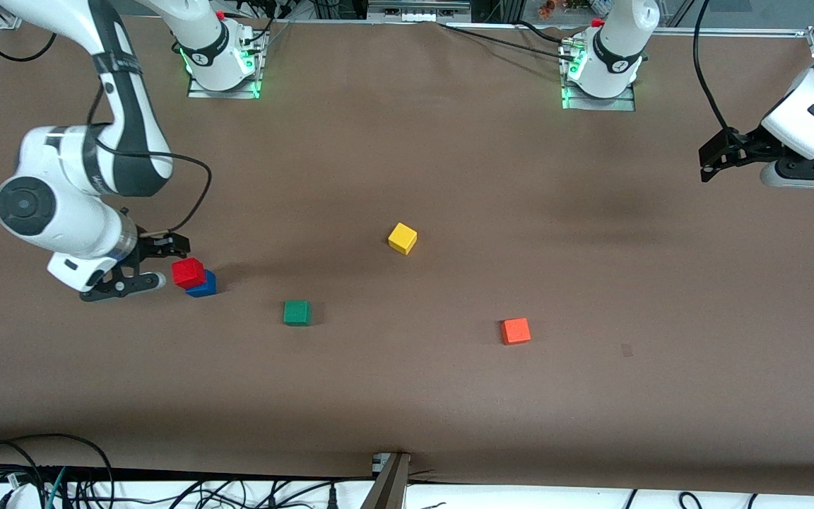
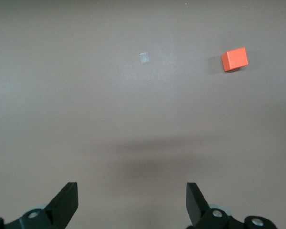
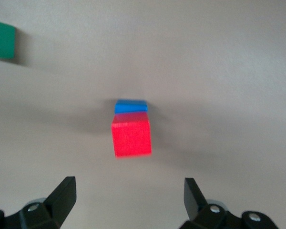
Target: Pass red block to right arm, stack on blue
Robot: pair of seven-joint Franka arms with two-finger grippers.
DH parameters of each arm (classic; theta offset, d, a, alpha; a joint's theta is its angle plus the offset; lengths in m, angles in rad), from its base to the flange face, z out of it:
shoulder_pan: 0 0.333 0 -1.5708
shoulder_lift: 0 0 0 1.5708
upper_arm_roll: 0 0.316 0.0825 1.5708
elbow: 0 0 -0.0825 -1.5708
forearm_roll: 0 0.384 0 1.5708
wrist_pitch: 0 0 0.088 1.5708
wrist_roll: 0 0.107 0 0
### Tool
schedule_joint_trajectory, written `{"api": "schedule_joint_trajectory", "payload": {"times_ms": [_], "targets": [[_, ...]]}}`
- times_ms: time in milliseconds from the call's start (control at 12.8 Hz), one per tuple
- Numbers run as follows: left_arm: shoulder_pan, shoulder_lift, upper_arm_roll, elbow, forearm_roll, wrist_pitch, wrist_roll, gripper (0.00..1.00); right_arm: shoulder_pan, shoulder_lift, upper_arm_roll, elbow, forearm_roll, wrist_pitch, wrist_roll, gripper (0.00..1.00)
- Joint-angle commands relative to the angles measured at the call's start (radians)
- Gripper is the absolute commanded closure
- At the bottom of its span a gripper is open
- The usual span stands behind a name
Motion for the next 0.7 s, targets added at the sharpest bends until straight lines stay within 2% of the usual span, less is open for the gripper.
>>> {"api": "schedule_joint_trajectory", "payload": {"times_ms": [0,390,624], "targets": [[-0.006,0.016,-0.006,0.035,0.01,-0.025,-0.02,0.0,-0.008,0.0,-0.02,0.14,0.011,-0.207,-0.013,0.0],[0.031,0.013,-0.006,0.033,0.009,-0.049,-0.026,0.0,-0.005,-0.02,-0.048,0.316,0.011,-0.51,0.001,0.0],[0.036,0.013,-0.019,0.035,0.009,-0.054,-0.035,0.0,-0.01,-0.029,-0.041,0.393,0.01,-0.588,-0.001,0.0]]}}
